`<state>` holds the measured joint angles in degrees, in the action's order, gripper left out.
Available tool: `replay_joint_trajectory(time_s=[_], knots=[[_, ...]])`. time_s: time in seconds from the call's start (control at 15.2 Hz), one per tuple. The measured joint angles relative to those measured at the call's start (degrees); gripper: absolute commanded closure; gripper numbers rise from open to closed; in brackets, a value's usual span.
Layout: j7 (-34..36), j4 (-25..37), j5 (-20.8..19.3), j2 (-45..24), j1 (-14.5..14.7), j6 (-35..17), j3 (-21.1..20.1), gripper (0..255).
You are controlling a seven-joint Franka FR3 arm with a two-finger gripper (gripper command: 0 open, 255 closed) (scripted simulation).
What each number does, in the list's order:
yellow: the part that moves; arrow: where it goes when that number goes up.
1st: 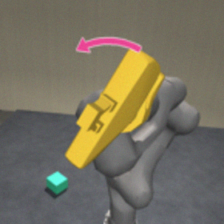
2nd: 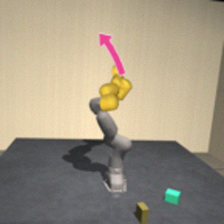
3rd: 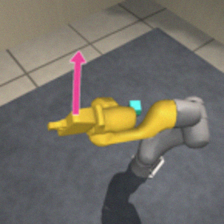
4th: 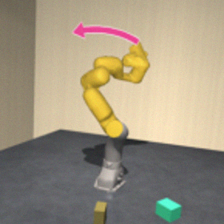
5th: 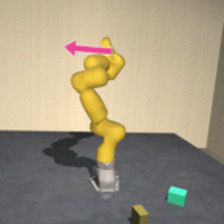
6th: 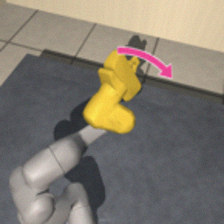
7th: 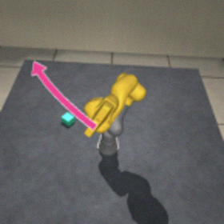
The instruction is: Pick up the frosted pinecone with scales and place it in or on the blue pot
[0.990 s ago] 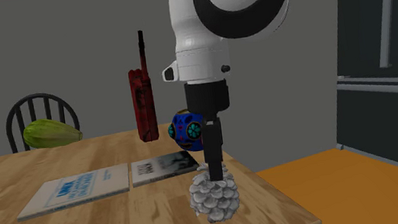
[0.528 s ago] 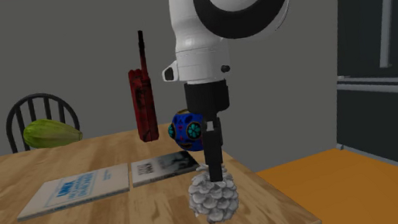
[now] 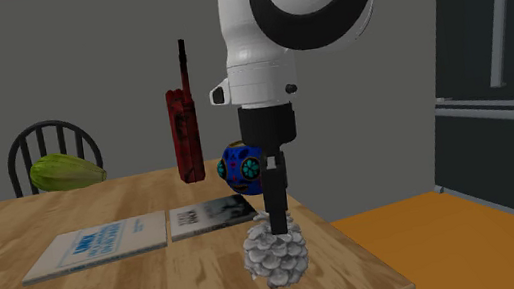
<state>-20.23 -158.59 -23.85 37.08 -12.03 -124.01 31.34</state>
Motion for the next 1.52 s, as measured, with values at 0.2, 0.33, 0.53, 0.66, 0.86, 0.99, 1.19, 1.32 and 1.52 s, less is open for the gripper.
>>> replay_joint_trajectory(time_s=[0.2,0.33,0.53,0.66,0.86,0.99,1.19,1.32,1.52], knots=[[-0.14,0.95,0.40,0.99,-0.01,2.01,-0.56,255],[-0.12,1.85,0.83,1.92,0.04,3.84,-1.20,255],[-0.42,3.39,1.36,3.46,-0.08,6.89,-2.02,255],[-0.25,4.51,1.95,4.03,0.20,8.60,-2.76,255],[-0.41,6.12,2.52,4.99,0.26,11.18,-3.52,255],[-0.56,7.37,2.89,5.23,0.40,12.64,-3.89,255],[-0.89,9.51,3.48,5.83,0.52,15.34,-4.54,255],[-0.77,10.78,4.01,6.26,0.71,17.08,-5.25,255],[-0.96,12.85,4.56,6.38,0.94,19.26,-5.81,255]])
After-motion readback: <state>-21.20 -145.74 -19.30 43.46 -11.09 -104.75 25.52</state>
